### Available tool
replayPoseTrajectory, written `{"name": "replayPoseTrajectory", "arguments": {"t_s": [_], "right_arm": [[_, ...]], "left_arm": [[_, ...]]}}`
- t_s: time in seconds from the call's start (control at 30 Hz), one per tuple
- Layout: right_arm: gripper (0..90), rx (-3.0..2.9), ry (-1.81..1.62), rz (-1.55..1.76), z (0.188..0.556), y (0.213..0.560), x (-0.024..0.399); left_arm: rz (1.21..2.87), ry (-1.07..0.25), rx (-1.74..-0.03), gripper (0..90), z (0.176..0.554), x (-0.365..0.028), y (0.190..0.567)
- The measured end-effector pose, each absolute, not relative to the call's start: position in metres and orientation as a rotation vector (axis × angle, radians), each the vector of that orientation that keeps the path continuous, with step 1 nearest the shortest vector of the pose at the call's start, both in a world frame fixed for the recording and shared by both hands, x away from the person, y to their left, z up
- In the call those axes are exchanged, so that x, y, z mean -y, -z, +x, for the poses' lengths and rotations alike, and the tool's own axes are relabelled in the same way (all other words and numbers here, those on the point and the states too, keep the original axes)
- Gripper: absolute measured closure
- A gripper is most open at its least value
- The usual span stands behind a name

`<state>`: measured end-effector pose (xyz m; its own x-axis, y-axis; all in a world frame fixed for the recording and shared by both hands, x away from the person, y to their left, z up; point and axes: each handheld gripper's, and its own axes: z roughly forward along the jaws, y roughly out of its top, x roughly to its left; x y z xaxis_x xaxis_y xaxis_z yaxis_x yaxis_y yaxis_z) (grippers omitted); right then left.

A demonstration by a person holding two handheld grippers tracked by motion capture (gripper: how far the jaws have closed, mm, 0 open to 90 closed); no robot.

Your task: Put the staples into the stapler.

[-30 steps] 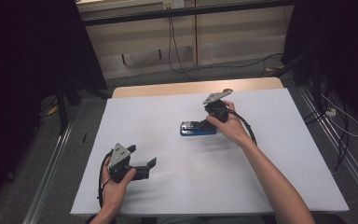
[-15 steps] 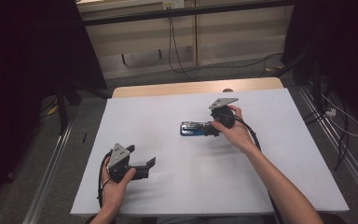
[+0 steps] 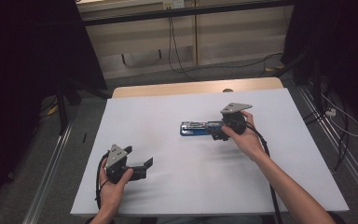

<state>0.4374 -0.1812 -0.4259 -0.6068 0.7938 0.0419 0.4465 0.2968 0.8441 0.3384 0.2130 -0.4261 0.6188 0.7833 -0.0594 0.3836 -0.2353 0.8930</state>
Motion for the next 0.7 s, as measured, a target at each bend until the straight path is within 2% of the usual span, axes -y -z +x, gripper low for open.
{"name": "replayPoseTrajectory", "arguments": {"t_s": [0.7], "right_arm": [[3.9, -1.988, -1.278, 1.171, 0.393, 0.425, 0.226]], "left_arm": [[1.838, -0.514, -0.927, 4.7, 0.339, -0.208, 0.424]]}}
